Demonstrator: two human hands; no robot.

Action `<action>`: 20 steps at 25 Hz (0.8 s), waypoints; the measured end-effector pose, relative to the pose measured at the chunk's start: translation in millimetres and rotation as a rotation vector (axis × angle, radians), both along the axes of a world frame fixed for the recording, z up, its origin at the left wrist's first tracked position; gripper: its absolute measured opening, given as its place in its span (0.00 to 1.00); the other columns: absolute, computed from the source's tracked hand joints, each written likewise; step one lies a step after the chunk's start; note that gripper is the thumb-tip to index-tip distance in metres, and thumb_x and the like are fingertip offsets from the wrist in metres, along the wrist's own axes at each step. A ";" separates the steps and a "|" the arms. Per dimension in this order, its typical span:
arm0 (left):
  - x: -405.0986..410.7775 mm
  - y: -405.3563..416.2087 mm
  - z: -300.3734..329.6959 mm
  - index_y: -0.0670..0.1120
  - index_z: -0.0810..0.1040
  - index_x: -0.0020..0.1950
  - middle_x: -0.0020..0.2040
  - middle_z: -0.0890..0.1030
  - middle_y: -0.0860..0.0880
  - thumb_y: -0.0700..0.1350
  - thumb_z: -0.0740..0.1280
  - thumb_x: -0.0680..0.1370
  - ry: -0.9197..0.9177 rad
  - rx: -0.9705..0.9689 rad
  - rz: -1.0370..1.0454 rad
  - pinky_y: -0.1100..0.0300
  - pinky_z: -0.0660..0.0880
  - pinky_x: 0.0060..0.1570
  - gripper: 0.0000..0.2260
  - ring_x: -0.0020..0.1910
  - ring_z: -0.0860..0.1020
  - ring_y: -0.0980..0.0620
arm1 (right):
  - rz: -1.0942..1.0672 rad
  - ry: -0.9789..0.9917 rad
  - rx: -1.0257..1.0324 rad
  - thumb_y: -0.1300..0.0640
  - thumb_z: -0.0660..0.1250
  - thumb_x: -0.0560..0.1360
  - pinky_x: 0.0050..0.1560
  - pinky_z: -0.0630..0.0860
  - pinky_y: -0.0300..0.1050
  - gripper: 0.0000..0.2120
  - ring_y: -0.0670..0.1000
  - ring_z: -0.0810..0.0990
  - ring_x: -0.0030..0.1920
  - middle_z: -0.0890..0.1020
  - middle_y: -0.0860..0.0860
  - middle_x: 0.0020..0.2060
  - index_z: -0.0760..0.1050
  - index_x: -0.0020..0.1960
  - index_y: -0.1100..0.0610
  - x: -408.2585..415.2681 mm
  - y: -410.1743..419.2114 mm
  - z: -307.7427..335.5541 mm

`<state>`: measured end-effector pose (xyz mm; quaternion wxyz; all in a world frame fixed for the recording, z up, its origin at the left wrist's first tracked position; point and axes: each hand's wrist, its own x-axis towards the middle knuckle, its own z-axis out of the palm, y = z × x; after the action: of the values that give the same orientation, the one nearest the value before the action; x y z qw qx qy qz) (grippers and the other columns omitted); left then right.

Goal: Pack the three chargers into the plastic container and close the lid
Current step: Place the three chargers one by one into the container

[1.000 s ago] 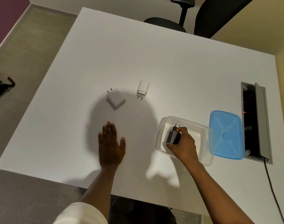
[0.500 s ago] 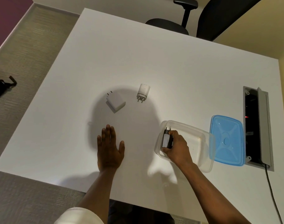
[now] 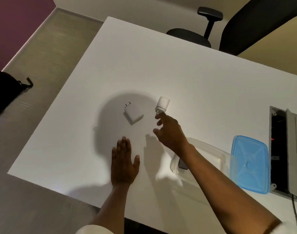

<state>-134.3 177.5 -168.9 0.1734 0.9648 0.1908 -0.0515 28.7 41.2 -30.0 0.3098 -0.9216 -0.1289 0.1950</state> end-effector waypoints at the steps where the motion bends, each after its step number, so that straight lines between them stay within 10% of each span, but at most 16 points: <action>1: -0.2 0.0 0.5 0.45 0.50 0.81 0.82 0.53 0.45 0.57 0.54 0.79 0.005 0.001 0.002 0.46 0.53 0.78 0.33 0.81 0.53 0.46 | 0.070 0.005 -0.027 0.57 0.72 0.71 0.51 0.79 0.49 0.23 0.53 0.81 0.48 0.81 0.54 0.53 0.70 0.64 0.54 11.4 18.5 -6.3; 8: -0.8 0.4 -5.9 0.46 0.50 0.81 0.82 0.52 0.47 0.58 0.54 0.80 0.001 0.022 0.008 0.49 0.49 0.80 0.33 0.81 0.49 0.49 | 0.340 -0.020 -0.251 0.56 0.75 0.68 0.58 0.77 0.59 0.42 0.62 0.73 0.65 0.67 0.58 0.70 0.56 0.76 0.50 60.2 86.0 -47.2; 20: 1.2 -0.4 -8.7 0.46 0.50 0.81 0.82 0.52 0.48 0.59 0.54 0.80 0.029 0.028 0.017 0.49 0.50 0.79 0.33 0.81 0.48 0.49 | 0.248 -0.097 -0.263 0.54 0.75 0.69 0.55 0.80 0.55 0.34 0.58 0.77 0.58 0.75 0.58 0.61 0.61 0.69 0.51 2.6 67.4 -70.9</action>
<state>-133.0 177.1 -177.6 0.1574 0.9646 0.2023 -0.0616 31.4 108.7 -101.0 0.1538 -0.9394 -0.2300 0.2022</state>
